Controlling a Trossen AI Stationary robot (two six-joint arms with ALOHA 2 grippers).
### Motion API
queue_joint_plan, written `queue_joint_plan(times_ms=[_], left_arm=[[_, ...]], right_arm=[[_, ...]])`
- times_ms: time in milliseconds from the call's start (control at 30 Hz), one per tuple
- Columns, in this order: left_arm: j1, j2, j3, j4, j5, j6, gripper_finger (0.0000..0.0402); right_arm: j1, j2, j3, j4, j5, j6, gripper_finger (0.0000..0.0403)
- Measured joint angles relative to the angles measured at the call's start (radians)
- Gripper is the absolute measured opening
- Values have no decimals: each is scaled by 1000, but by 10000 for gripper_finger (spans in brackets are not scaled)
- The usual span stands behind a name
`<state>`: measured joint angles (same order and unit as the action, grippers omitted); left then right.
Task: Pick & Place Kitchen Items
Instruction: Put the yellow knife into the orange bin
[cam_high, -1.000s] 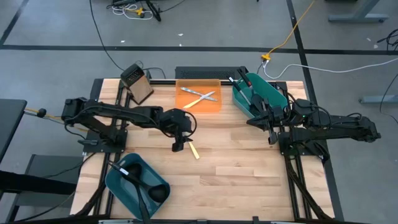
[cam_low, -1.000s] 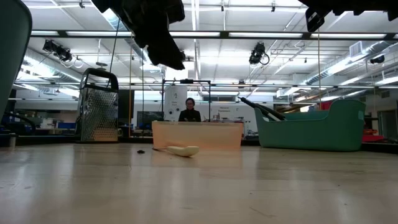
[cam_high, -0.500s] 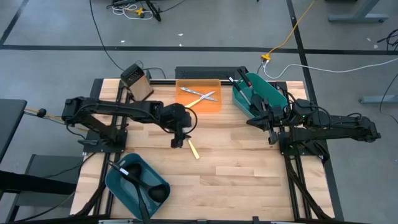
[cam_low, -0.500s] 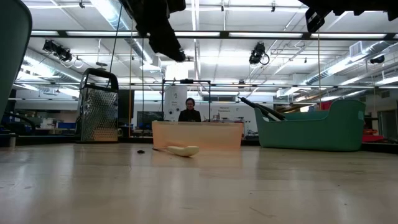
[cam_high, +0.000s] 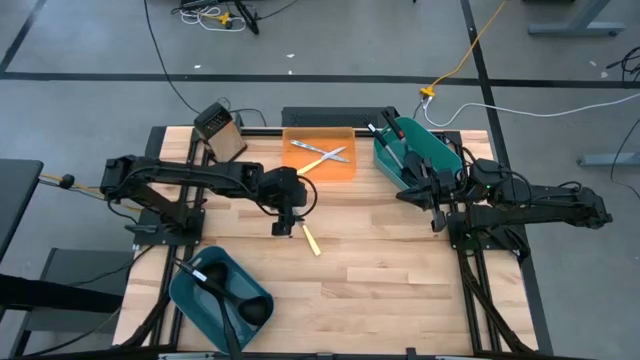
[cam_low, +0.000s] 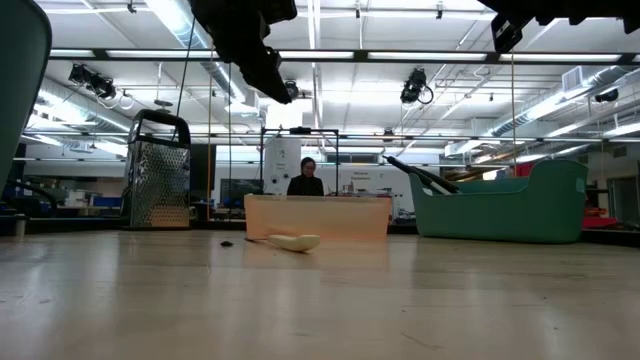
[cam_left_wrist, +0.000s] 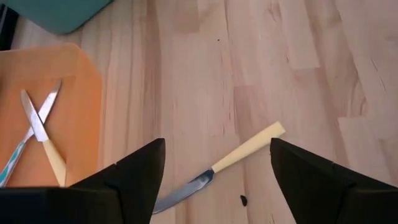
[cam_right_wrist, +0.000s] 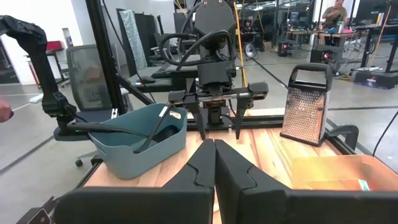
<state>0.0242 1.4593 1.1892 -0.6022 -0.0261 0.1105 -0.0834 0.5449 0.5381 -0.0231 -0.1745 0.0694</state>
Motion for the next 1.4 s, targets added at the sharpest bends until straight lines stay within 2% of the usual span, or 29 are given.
queue_joint_plan(times_ms=[333, 533, 733, 833, 1067, 1400], left_arm=[[0, 0, 0, -21, 38, 0, 325], [0, 0, 25, -81, 65, 0, 326], [11, 50, 49, -103, 72, 12, 325], [12, 109, 64, -113, 67, 49, 325], [10, 213, 90, -107, 47, 244, 324], [11, 310, 89, -103, 47, 369, 324]], right_arm=[[0, 0, 0, 0, 1, 28, 4], [0, 0, 0, 0, 2, 28, 4], [0, 0, 0, 0, 56, 28, 4], [0, 0, 0, 4, 59, 28, 4], [0, 0, 1, 6, 53, 28, 4], [0, 0, 1, 1, 51, 62, 4]])
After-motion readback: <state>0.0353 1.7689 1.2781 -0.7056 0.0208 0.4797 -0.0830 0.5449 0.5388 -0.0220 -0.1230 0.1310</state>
